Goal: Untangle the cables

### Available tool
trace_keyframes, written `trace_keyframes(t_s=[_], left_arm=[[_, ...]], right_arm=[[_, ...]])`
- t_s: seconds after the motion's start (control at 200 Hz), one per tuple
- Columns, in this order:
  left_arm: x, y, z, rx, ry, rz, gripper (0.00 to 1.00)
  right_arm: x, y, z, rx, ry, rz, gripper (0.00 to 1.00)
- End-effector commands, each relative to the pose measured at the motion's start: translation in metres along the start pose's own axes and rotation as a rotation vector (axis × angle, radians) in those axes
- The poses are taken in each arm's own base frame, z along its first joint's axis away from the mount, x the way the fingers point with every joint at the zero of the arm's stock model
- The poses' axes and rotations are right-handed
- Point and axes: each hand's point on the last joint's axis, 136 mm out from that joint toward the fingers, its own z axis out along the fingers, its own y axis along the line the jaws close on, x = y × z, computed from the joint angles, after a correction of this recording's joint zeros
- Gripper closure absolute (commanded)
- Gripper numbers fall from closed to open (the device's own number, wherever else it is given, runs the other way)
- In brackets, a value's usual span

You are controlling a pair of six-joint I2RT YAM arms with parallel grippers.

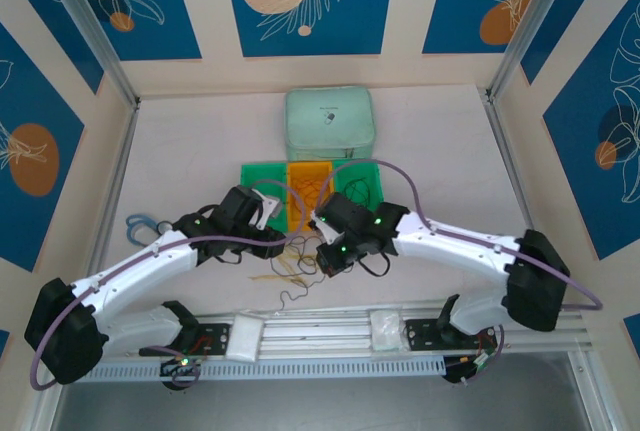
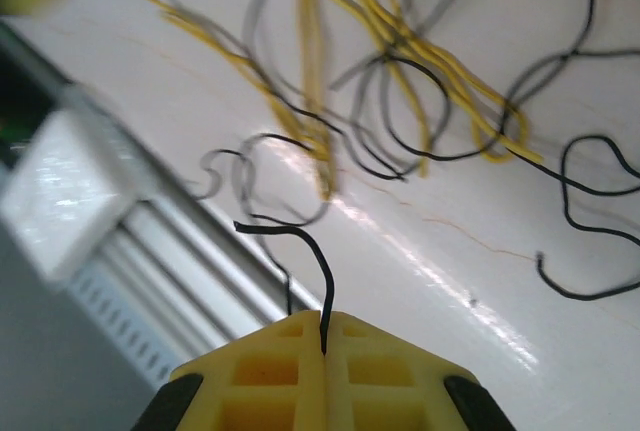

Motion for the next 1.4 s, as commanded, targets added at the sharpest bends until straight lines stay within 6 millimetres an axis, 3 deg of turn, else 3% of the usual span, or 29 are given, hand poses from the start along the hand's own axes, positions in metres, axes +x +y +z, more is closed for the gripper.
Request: trace_keyframes(t_s=[0.0,0.325,0.525,0.675,0.87,1.065,1.201,1.396], left_arm=[[-0.004,0.002,-0.001,0.004,-0.017,-0.002,0.62],[-0.009,0.000,-0.006,0.006,-0.048,0.005,0.62],[-0.015,-0.002,-0.008,0.013,-0.072,0.012,0.62],[-0.017,-0.003,-0.009,0.015,-0.076,0.017,0.62],[-0.015,-0.002,-0.008,0.010,-0.070,0.019,0.62],[-0.016,-0.002,-0.006,0.009,-0.065,0.025,0.62],[-0.016,-0.002,-0.005,0.007,-0.058,0.027,0.62],[-0.017,-0.001,-0.002,0.007,-0.054,0.032,0.62]], right_arm=[[-0.003,0.020,-0.031,-0.118,-0.022,-0.049,1.00],[-0.042,0.023,-0.119,-0.316,-0.313,-0.011,1.00],[-0.070,0.000,-0.179,-0.270,-0.529,0.007,1.00],[-0.091,-0.026,-0.206,-0.188,-0.632,0.027,1.00],[-0.119,-0.073,-0.211,-0.037,-0.694,0.072,1.00],[-0.145,-0.122,-0.194,0.035,-0.694,0.138,1.00],[-0.154,-0.150,-0.182,0.109,-0.679,0.170,1.00],[-0.151,-0.177,-0.166,0.240,-0.637,0.180,1.00]])
